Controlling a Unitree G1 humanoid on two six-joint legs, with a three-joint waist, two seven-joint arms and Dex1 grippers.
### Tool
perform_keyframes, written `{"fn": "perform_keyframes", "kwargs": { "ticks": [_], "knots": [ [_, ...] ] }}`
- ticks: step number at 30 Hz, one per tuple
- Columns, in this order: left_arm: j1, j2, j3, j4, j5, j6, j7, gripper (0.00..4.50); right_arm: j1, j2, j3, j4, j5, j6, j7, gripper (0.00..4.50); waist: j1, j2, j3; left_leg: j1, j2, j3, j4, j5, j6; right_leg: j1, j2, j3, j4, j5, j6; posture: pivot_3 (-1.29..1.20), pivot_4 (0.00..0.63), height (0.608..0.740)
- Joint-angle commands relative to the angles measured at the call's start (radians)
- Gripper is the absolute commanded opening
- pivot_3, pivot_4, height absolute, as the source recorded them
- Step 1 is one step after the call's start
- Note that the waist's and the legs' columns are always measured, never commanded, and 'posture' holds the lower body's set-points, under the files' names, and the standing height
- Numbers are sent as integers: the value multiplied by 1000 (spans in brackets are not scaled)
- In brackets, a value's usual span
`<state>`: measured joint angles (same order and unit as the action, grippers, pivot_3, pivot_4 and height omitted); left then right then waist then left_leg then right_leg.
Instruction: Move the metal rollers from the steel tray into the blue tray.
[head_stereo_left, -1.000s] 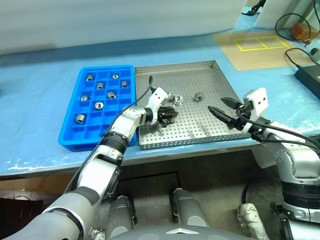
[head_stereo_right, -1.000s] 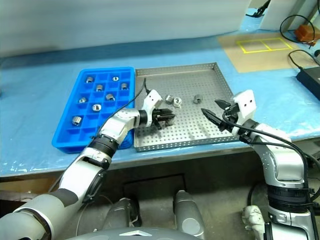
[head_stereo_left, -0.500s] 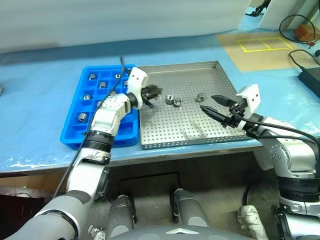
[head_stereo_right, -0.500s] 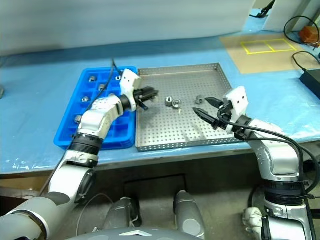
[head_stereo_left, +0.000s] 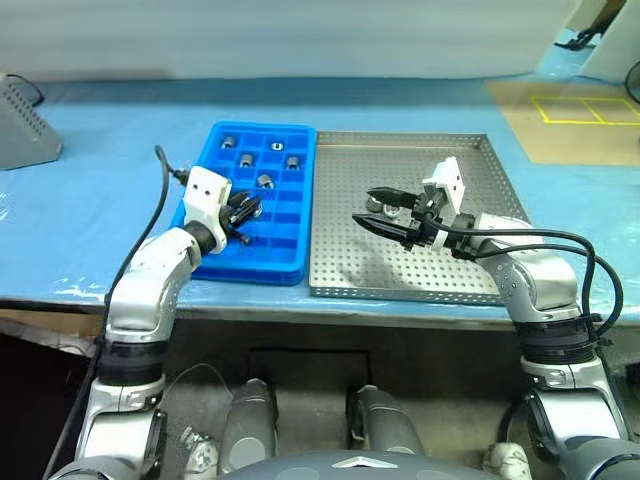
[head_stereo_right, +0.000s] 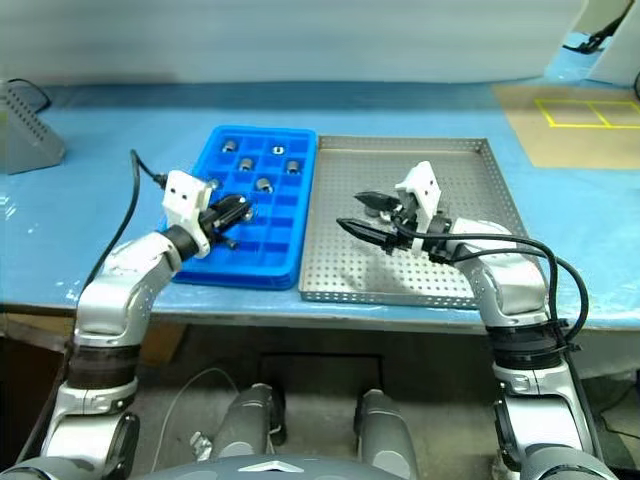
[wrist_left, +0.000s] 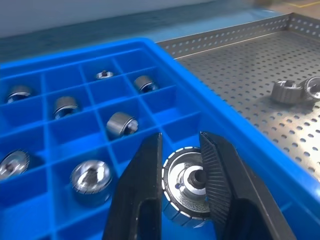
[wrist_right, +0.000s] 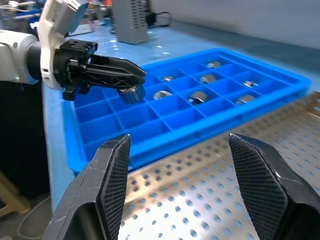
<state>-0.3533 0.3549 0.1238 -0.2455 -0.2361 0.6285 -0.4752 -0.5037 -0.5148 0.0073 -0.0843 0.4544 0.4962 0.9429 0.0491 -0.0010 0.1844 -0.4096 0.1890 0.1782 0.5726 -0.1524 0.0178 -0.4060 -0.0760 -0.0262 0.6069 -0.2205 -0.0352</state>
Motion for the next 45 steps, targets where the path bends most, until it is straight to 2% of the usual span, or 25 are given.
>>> {"fn": "perform_keyframes", "kwargs": {
  "ticks": [1,5,10,18,26,33,39,45],
  "knots": [
    [68,18,53,-162,-53,57,23,812,-50,15,18,44,1,-40,41,3189,7,0,0,0,0,0,0,0,0,0,0,0,0,0,0,40,150,740],
    [167,29,67,-253,-73,114,51,812,-84,33,41,96,-10,-66,73,3189,25,0,0,1,0,0,-2,1,-2,0,0,0,0,0,0,80,150,740],
    [236,49,57,-265,-44,122,96,812,-118,55,56,146,-25,-86,95,3189,34,-1,0,2,0,0,-7,3,-5,-1,0,0,0,0,0,105,150,740],
    [206,19,25,-191,2,42,164,812,-139,66,57,175,-38,-98,108,3189,47,0,0,4,0,0,-11,5,-8,-3,1,0,0,0,0,93,150,740],
    [165,-2,5,-117,-4,5,155,812,-120,51,37,146,-36,-81,86,3189,47,-1,0,4,0,-1,-10,5,-8,-2,1,0,0,0,0,43,150,740],
    [97,-11,-14,-53,-26,9,130,3032,-93,29,-9,119,-36,-70,14,3189,45,0,0,4,0,0,-10,6,-9,-2,1,0,0,0,0,-31,150,740],
    [13,-5,-38,13,-29,-29,83,3032,-78,-12,-65,129,-50,-55,-64,3189,38,-1,0,4,0,0,-10,6,-9,-2,1,1,1,0,0,-106,150,740],
    [-29,-8,-60,46,-62,-127,-17,3032,-87,-86,-114,232,-118,-55,-160,3189,18,-1,0,4,-1,0,-10,6,-9,-2,1,1,0,0,0,-138,150,740]
  ]
}}
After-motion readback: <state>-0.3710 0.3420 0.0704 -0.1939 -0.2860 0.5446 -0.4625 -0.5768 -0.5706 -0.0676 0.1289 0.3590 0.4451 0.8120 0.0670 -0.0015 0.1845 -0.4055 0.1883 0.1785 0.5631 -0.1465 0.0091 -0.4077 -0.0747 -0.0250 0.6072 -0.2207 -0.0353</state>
